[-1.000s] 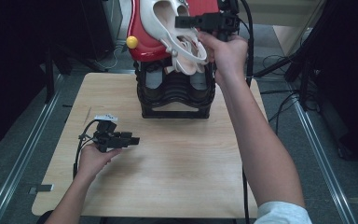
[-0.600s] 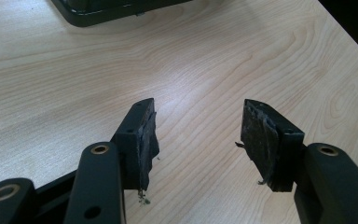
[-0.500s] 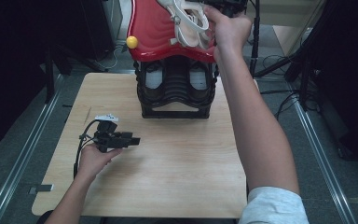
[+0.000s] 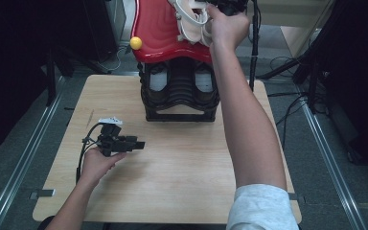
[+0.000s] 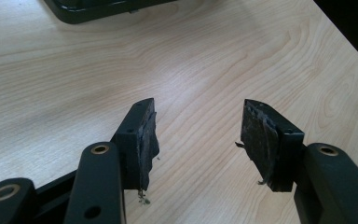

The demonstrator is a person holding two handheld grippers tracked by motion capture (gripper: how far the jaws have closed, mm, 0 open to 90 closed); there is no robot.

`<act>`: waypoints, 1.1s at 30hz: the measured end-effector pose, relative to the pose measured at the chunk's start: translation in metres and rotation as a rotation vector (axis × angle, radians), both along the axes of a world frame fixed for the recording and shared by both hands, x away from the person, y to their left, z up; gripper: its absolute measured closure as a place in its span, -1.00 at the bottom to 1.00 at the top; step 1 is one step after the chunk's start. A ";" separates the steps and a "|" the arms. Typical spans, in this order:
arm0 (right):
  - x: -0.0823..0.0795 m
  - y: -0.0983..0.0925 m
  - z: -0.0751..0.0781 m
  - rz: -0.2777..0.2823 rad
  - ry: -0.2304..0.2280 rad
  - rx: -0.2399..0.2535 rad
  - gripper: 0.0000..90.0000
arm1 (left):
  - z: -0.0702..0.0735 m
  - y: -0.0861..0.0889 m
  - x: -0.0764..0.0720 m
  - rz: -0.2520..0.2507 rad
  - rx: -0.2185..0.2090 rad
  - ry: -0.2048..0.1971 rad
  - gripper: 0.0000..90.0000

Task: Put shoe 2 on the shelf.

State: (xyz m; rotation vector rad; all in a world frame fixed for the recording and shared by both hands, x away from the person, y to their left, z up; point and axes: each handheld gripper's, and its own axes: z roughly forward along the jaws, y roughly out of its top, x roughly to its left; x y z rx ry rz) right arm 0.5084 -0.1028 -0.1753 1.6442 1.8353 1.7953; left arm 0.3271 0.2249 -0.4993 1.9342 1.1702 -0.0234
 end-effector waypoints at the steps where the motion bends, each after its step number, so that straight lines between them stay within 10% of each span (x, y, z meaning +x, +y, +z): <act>1: 0.000 0.002 -0.001 -0.004 0.002 0.005 0.90 | 0.000 -0.001 0.000 -0.002 0.000 -0.002 0.01; 15: 0.004 0.031 -0.006 -0.060 0.044 -0.020 0.88 | 0.001 -0.001 0.000 -0.007 -0.002 -0.005 0.01; 29: 0.002 0.031 -0.005 -0.035 -0.008 -0.004 0.82 | 0.001 -0.003 -0.001 -0.013 -0.004 -0.008 0.01; 33: 0.003 0.033 -0.006 -0.015 -0.003 -0.011 0.82 | 0.005 -0.007 0.001 -0.022 -0.170 -0.007 0.01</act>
